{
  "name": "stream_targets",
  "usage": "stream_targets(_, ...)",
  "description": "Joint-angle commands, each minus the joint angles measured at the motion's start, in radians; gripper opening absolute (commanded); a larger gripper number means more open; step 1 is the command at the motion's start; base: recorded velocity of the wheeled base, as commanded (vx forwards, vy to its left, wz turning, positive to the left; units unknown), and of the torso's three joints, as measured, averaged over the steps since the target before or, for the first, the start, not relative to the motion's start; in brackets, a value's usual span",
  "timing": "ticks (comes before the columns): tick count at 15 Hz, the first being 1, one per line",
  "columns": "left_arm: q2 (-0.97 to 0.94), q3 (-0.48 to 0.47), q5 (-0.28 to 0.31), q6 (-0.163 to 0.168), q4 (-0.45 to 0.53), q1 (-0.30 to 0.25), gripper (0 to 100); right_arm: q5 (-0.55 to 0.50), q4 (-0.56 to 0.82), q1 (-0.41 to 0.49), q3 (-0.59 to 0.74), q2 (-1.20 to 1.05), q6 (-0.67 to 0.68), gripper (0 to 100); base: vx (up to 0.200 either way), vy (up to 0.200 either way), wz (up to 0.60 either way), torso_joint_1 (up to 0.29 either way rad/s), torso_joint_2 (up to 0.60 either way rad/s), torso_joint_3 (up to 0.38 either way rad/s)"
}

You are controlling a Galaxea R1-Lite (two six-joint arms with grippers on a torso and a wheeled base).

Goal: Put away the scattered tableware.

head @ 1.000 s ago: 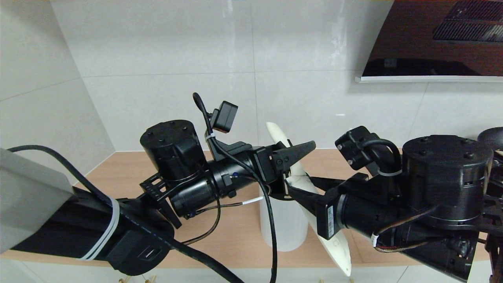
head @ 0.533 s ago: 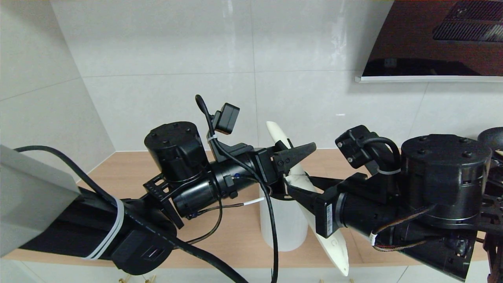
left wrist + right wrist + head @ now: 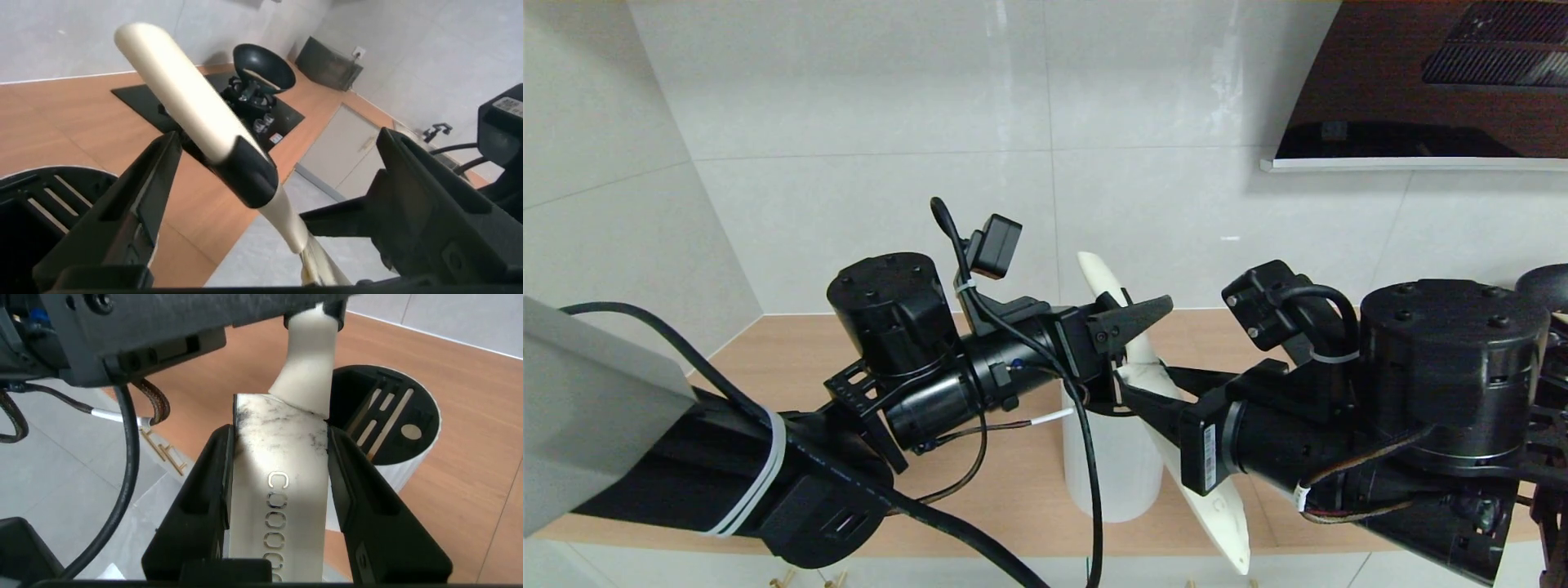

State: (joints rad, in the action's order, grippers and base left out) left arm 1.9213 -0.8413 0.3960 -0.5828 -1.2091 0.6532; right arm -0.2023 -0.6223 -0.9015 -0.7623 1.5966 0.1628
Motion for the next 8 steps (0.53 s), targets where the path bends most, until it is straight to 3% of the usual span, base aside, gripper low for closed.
stream_targets(1,0.008,-0.001,0.0,0.0,-0.001,0.0,0,0.0,0.0,0.0,0.001,-0.001,0.0,0,0.0,0.0,0.0,0.0,0.0,0.0)
stream_targets(8,0.001,-0.002,0.0,0.0,-0.001,-0.001,0,-0.002,-0.004,0.0,0.0,-0.006,0.001,0,0.0,0.0,0.0,0.0,0.0,0.0)
